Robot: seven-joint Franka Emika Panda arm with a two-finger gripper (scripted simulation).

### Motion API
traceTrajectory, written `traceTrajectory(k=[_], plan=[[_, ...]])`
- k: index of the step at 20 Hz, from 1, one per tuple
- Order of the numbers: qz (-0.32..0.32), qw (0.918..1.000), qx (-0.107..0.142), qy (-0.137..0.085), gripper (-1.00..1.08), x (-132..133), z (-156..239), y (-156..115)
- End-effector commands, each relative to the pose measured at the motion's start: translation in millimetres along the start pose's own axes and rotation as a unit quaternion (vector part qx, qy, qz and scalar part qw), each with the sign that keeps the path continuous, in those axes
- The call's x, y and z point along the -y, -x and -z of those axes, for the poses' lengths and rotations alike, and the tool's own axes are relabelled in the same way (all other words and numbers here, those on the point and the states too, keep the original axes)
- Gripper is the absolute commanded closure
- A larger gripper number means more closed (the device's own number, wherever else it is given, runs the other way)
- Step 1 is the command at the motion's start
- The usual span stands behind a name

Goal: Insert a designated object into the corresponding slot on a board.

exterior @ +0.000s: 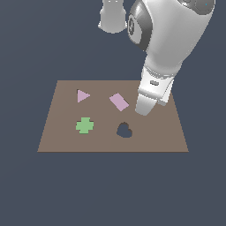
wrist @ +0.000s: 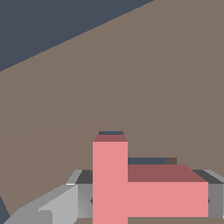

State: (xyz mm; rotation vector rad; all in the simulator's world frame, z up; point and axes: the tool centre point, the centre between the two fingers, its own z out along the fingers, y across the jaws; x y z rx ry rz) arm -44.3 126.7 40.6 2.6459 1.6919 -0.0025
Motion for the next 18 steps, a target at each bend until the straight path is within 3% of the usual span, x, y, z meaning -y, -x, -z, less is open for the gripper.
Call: traceTrajectory(k=[1, 10, 11, 18], plan=[[0.002, 1.0000, 0.000, 0.000, 1.08, 0, 0, 0], [0.001, 1.0000, 0.000, 0.000, 1.08, 0, -10, 0], [0.001, 1.0000, 0.000, 0.000, -0.92, 0, -10, 0], [0.001, 1.0000, 0.000, 0.000, -0.92, 0, -10, 0]])
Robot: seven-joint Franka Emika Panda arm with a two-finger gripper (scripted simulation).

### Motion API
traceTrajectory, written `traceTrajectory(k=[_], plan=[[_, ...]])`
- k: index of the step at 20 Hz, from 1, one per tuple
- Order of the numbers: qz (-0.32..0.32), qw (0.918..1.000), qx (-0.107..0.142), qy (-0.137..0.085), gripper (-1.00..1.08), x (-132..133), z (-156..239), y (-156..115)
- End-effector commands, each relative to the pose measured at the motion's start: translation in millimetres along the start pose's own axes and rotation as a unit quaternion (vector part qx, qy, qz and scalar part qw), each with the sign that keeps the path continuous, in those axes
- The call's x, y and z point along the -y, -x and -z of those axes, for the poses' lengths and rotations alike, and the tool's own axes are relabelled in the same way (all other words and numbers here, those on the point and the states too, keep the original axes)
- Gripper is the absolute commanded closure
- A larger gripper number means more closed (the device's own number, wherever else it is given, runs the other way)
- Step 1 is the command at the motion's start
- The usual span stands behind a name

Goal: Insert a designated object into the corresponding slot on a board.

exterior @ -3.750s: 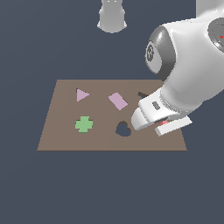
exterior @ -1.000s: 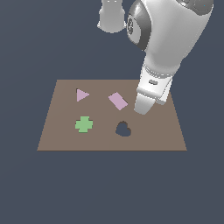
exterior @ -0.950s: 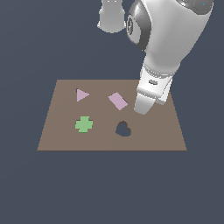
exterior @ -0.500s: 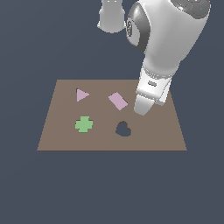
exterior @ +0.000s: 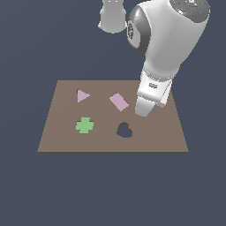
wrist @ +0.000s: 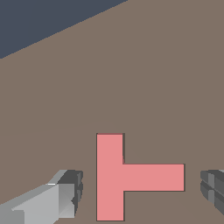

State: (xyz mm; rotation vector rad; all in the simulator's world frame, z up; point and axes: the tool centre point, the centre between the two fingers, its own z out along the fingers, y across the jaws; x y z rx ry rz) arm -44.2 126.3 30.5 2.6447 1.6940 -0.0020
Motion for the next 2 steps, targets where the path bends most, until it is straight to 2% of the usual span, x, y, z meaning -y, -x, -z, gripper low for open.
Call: traceTrajectory(k=[1, 2], plan=[[0.000, 1.0000, 0.000, 0.000, -0.92, -0.1, 0.0, 0.0], [0.000, 1.0000, 0.000, 0.000, -0.92, -0.1, 0.0, 0.0]])
